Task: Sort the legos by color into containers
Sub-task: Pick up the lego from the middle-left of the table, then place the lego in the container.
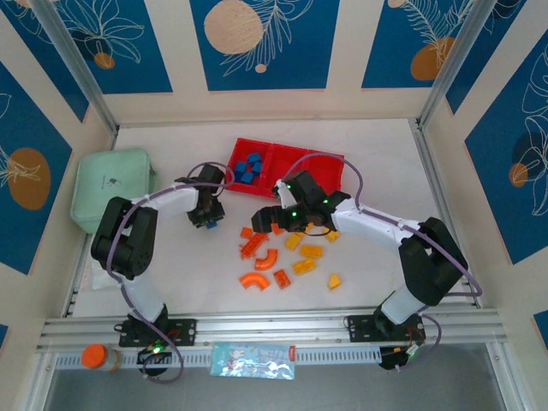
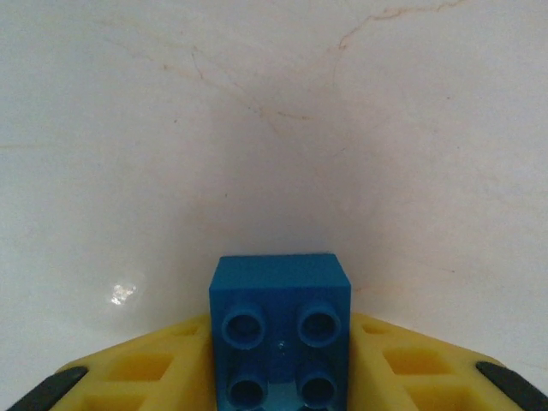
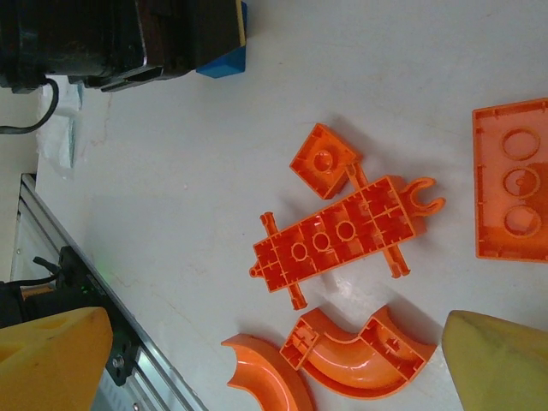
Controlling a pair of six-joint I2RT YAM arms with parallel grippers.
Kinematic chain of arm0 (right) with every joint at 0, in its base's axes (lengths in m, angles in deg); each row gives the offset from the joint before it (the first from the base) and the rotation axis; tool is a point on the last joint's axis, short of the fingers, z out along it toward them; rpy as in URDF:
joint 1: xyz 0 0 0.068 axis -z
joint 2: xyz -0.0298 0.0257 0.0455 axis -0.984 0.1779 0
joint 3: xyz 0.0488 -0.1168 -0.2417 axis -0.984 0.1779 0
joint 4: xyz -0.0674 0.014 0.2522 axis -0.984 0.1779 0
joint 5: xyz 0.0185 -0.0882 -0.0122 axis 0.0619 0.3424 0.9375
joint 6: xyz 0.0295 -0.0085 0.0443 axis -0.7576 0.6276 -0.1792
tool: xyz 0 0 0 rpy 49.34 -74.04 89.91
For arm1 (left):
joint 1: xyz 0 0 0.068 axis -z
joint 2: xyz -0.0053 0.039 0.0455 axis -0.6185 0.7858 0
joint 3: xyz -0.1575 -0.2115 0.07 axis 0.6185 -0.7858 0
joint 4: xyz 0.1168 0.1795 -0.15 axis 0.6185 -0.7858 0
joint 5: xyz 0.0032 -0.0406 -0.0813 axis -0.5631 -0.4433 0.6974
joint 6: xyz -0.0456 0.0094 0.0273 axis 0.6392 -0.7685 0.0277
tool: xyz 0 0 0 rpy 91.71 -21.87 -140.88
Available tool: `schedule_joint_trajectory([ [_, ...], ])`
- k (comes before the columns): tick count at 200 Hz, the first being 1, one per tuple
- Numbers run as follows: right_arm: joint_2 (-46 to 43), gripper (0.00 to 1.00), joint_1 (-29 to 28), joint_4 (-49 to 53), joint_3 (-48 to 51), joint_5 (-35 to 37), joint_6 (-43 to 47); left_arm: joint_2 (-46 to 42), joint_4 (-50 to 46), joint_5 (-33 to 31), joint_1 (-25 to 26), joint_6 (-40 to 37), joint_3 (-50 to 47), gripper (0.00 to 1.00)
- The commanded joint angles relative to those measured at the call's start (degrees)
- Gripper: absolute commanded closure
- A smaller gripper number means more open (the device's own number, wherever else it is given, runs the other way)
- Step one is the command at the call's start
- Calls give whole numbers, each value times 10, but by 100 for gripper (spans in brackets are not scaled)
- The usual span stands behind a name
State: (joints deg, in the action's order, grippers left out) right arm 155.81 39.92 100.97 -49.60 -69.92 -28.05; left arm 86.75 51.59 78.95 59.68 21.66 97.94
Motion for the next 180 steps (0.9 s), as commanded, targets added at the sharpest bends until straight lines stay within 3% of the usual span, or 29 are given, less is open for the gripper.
schedule_joint_trajectory([
  [1, -8, 1, 8, 3, -16, -20, 1, -42, -19, 8, -6, -20, -3, 63],
  [80, -73, 1, 62, 44, -8, -8, 19, -123, -59, 42, 27, -68, 68, 68],
  [141, -104, 1, 126, 52, 1, -12, 27, 24, -134, 15, 43, -150, 291, 70],
  [180, -104, 1, 146, 54, 0, -17, 30, 129, -157, 15, 44, -160, 422, 71],
])
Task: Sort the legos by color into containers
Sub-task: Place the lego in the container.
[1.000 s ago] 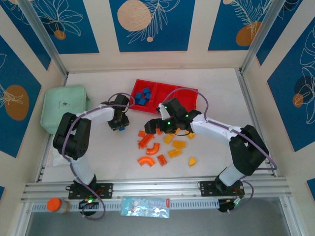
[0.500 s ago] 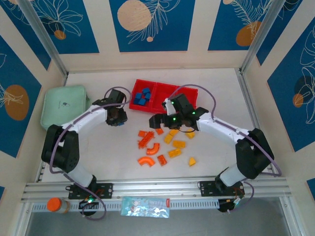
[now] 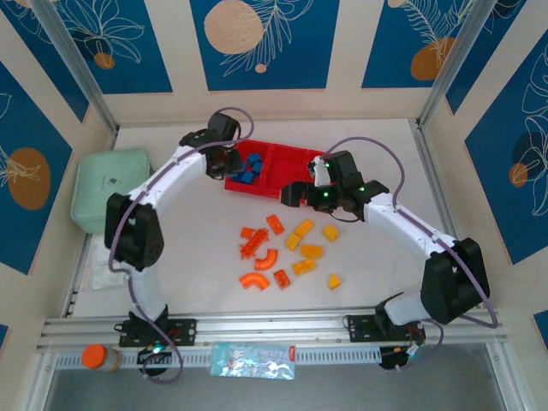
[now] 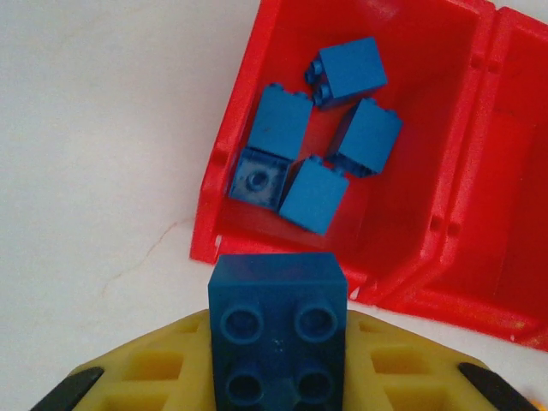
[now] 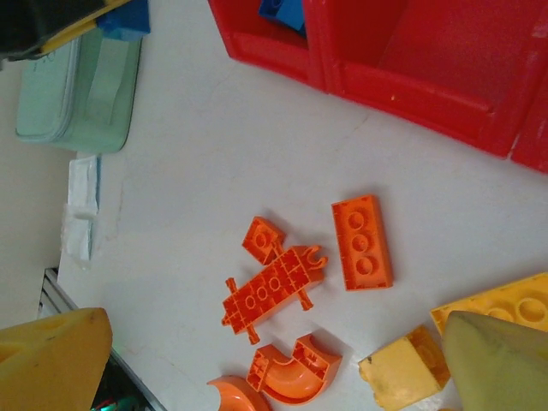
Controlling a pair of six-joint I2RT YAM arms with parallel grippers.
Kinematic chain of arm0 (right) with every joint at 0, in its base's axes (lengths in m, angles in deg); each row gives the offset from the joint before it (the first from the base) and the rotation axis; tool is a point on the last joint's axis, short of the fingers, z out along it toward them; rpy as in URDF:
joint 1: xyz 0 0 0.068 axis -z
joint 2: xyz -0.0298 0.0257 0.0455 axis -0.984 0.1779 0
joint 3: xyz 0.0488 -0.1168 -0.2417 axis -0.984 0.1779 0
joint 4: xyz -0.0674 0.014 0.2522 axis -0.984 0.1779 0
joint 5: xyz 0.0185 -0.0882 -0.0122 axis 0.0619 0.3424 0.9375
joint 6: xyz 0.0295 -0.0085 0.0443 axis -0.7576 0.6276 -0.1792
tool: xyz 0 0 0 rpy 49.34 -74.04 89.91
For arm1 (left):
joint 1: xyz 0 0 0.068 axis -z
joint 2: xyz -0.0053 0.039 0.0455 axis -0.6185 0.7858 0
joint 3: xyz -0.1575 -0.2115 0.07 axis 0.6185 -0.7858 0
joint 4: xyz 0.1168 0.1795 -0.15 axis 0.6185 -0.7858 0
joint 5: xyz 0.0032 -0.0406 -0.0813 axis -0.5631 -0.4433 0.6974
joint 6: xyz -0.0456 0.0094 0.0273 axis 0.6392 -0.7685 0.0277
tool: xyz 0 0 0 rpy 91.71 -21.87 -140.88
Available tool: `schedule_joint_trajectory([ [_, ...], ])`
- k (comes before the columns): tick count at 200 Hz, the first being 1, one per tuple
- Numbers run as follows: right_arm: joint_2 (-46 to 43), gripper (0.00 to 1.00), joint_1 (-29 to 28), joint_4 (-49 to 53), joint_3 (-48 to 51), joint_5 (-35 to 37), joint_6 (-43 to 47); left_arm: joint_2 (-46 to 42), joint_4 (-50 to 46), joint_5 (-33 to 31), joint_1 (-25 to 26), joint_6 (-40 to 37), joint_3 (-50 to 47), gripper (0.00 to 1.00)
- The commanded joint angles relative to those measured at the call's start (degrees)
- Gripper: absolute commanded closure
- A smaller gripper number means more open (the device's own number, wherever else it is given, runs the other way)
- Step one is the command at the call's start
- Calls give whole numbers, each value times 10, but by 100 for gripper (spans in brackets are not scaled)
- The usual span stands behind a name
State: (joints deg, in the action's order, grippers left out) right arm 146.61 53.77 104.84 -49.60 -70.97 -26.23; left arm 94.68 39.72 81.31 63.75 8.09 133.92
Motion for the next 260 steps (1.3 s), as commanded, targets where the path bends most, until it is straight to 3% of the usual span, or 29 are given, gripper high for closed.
schedule_joint_trajectory([
  [1, -11, 1, 8, 16, -1, -7, 12, 52, -39, -8, 3, -25, 66, 71],
  [66, 8, 1, 23, 9, -4, -14, 16, 232, -80, -34, 3, -36, 285, 70],
  [131, 24, 1, 30, -4, -6, -22, 14, 319, -105, -35, -1, -35, 394, 61],
  [179, 24, 1, 32, 12, -17, -23, 26, 293, -112, -26, -1, -36, 396, 49],
  [219, 15, 1, 28, 46, -26, -18, 46, 244, -141, -3, -1, -39, 386, 49],
  [260, -3, 1, 8, 85, -22, 22, 72, 120, -106, 35, 0, -52, 233, 49],
])
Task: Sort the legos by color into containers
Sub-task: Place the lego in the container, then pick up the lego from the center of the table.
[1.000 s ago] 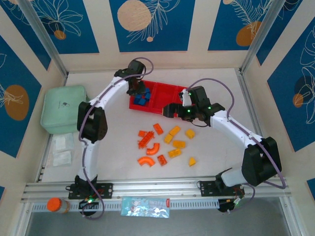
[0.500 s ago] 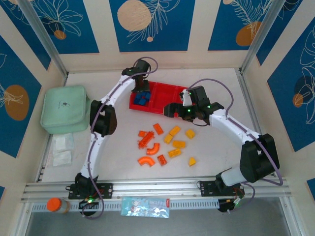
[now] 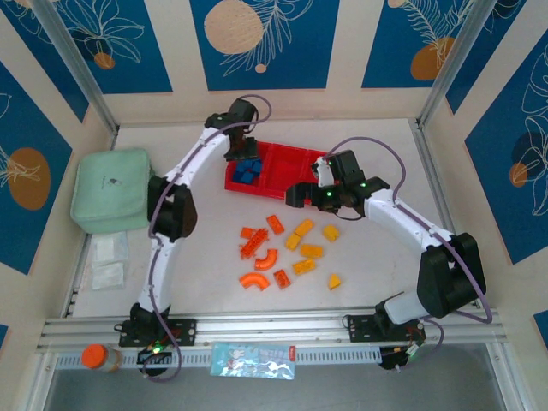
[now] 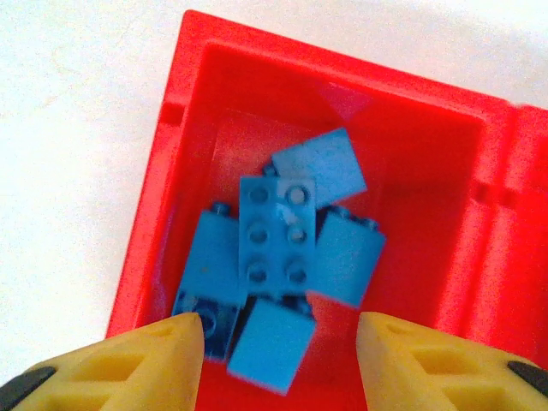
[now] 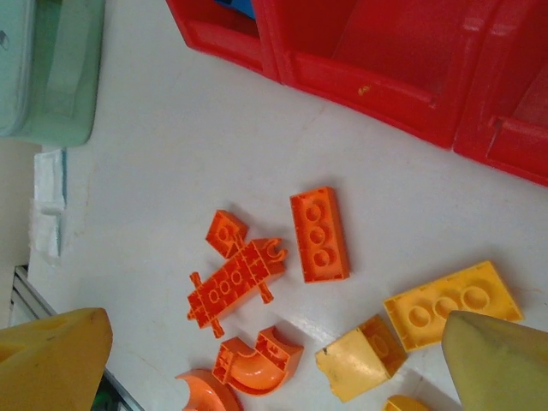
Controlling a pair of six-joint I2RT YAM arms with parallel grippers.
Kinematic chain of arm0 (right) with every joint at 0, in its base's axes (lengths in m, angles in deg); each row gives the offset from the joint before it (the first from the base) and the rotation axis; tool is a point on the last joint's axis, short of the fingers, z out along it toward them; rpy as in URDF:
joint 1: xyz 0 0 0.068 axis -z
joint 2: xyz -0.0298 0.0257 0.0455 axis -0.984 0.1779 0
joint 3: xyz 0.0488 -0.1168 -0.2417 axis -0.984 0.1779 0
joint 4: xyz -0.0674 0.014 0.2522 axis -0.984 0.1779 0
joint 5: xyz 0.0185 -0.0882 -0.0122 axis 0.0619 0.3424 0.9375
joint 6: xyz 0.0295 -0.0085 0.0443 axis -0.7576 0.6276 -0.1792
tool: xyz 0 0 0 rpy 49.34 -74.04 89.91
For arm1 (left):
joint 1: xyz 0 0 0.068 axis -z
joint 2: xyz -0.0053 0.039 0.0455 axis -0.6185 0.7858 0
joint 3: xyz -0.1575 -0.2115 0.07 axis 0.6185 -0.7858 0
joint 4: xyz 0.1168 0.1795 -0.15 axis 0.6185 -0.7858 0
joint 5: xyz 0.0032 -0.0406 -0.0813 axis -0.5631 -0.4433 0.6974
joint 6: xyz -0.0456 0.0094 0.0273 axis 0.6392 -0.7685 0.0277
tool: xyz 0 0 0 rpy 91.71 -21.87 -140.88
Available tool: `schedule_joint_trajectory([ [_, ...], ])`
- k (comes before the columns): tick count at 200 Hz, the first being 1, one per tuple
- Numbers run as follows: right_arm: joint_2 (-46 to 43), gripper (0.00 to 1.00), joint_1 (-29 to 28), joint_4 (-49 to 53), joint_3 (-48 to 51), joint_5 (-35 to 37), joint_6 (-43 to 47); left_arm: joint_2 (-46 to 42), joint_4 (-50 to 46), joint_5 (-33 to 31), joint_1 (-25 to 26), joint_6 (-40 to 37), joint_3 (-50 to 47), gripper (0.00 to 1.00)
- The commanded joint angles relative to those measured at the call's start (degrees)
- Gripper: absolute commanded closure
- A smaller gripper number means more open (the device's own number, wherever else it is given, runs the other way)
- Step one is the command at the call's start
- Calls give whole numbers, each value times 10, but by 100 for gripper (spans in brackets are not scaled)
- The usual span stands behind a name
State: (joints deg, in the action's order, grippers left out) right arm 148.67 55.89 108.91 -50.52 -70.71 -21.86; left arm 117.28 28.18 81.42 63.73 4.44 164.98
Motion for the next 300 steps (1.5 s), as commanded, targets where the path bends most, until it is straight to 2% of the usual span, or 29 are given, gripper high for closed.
schedule_joint_trajectory([
  [1, -23, 1, -14, 46, -13, 20, 29, -110, 11, 35, 1, -16, -82, 49],
  [73, 10, 0, -85, 125, -52, 104, 88, -377, 125, 113, 16, 12, -469, 46],
  [85, 25, 0, -99, 140, -67, 122, 99, -414, 139, 127, 22, 21, -517, 45],
  [130, 93, 6, -137, 189, -120, 185, 113, -526, 152, 116, 51, 57, -643, 34],
  [176, 164, 16, -171, 194, -154, 222, 110, -605, 192, 127, 61, 92, -745, 21],
  [215, 219, 23, -187, 179, -179, 238, 104, -633, 212, 125, 61, 95, -789, 0],
  [300, 296, 37, -194, 172, -211, 256, 95, -654, 220, 88, 60, 116, -822, 1],
])
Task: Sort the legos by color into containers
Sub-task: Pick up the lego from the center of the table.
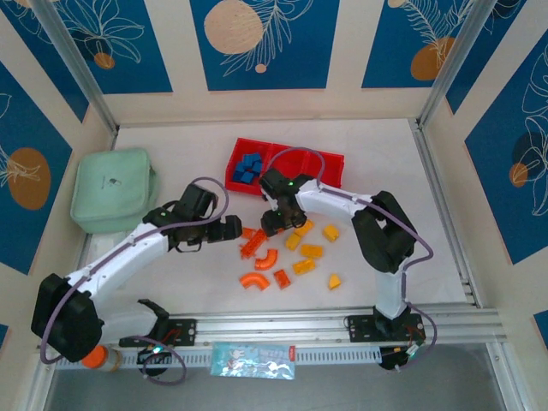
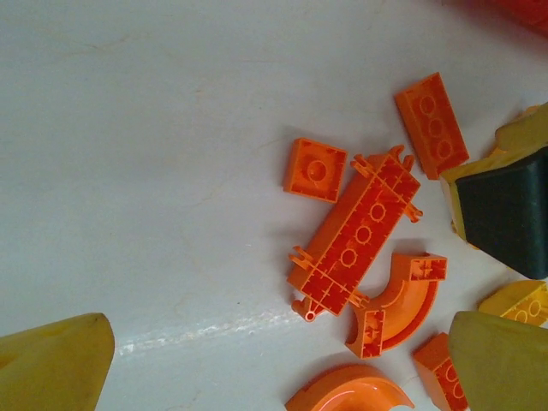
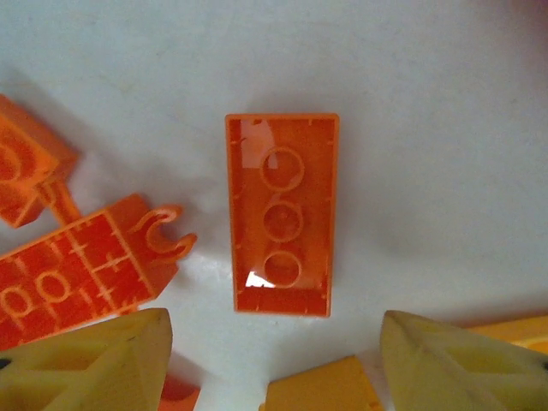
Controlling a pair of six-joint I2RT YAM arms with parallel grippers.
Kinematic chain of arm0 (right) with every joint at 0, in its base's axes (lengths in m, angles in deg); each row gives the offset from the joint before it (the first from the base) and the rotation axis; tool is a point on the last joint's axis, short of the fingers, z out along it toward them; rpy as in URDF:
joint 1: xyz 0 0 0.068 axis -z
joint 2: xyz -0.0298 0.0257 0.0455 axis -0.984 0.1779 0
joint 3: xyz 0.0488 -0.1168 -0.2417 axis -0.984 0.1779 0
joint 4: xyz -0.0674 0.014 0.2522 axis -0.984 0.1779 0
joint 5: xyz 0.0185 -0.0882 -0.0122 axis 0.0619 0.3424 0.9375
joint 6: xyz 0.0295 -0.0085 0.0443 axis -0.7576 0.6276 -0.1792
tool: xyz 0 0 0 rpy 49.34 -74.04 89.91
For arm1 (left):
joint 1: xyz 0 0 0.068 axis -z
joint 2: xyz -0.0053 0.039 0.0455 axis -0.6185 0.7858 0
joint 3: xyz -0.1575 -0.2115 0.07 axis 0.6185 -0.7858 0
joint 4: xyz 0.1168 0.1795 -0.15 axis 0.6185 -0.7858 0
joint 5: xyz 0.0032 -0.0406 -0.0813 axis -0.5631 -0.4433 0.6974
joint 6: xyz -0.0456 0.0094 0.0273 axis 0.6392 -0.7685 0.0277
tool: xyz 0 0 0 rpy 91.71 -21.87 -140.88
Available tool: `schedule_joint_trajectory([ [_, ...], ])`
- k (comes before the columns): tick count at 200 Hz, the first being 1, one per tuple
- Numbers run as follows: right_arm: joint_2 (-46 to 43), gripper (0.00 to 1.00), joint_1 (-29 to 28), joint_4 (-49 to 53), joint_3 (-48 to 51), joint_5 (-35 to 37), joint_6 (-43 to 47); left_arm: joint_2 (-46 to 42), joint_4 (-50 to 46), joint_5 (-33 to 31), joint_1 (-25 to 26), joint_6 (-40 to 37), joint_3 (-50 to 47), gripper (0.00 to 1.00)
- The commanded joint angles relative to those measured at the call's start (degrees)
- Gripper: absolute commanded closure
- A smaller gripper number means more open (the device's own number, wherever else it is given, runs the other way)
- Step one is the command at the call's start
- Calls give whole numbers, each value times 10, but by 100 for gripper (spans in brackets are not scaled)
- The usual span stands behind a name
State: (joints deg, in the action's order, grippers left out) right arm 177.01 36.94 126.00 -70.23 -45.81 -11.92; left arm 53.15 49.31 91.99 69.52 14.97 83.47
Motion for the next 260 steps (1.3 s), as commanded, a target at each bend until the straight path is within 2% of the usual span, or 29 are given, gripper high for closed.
schedule_joint_trajectory([
  [1, 13, 37, -4, 2, -14, 7, -5, -13, 9, -18, 2, 12, -7, 1],
  [127, 67, 57, -8, -4, -40, 25, 3, -10, 2, -30, 2, 19, -3, 1],
  [156, 57, 64, -8, -2, -36, 24, 5, -10, 1, -27, 2, 21, 0, 1],
  [193, 28, 69, -4, 10, -37, 24, 8, -10, -1, -21, 2, 23, 13, 1],
  [260, -46, 70, 41, 47, -75, -4, 20, 12, 16, -5, 1, 16, 58, 1],
])
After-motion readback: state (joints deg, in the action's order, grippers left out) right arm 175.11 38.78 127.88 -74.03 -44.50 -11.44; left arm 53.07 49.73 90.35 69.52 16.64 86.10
